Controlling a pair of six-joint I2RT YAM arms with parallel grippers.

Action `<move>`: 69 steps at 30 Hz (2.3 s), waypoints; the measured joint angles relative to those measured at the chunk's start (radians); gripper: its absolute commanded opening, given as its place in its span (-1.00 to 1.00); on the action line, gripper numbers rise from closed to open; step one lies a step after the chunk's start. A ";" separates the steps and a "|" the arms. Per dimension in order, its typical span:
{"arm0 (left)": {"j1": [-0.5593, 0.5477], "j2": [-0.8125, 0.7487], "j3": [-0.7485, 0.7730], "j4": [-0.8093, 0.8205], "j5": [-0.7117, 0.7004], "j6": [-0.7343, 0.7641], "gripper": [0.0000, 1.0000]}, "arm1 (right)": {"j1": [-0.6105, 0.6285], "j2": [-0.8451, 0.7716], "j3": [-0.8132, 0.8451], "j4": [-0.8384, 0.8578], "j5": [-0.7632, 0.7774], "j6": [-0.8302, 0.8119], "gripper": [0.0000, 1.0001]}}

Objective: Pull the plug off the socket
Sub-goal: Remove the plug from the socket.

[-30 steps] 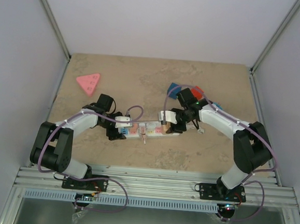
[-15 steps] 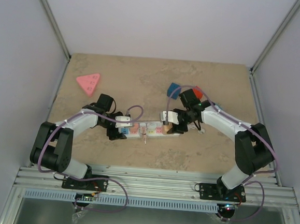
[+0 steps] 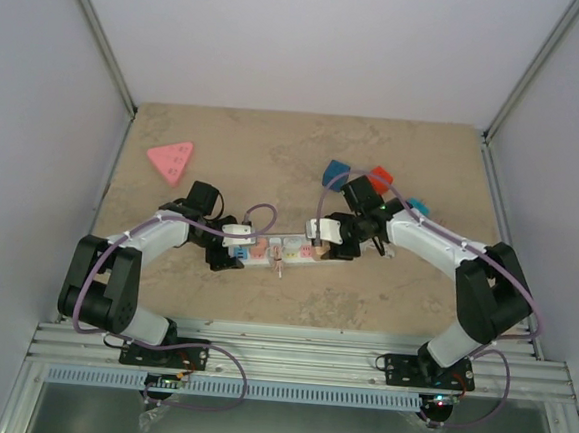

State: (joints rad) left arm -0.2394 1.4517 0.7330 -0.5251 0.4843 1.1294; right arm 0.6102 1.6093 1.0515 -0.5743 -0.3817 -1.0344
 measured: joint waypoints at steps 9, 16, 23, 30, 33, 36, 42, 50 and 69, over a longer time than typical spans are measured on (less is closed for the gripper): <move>0.002 0.000 0.000 -0.008 0.002 -0.003 -1.00 | 0.000 0.061 0.096 -0.103 -0.008 0.004 -0.43; 0.002 0.000 0.000 -0.007 0.006 -0.005 -1.00 | -0.031 0.071 0.109 -0.122 -0.050 0.002 -0.42; 0.002 0.000 0.000 0.005 0.028 -0.005 -1.00 | -0.066 0.038 0.075 -0.106 -0.104 -0.016 -0.41; 0.002 0.000 0.000 0.008 0.014 -0.005 -1.00 | -0.015 0.031 0.040 -0.041 -0.015 -0.005 -0.41; 0.004 0.000 0.000 0.008 0.005 -0.002 -1.00 | 0.010 0.022 0.035 -0.028 0.031 0.004 -0.41; 0.006 0.000 0.000 0.008 -0.001 0.000 -1.00 | 0.025 0.020 0.035 -0.023 0.056 0.014 -0.39; 0.007 0.000 0.000 0.008 -0.005 0.003 -1.00 | 0.038 0.043 0.079 -0.066 0.078 0.034 -0.39; 0.010 0.000 0.000 0.007 -0.004 0.002 -1.00 | 0.024 0.078 0.128 -0.116 0.054 0.045 -0.41; 0.010 0.000 0.000 0.013 0.013 -0.004 -1.00 | -0.028 0.030 0.043 -0.034 -0.023 0.008 -0.41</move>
State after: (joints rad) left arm -0.2298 1.4517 0.7326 -0.5125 0.4973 1.1255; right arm 0.5823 1.6390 1.0946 -0.6086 -0.4042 -1.0267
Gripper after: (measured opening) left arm 0.854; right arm 0.613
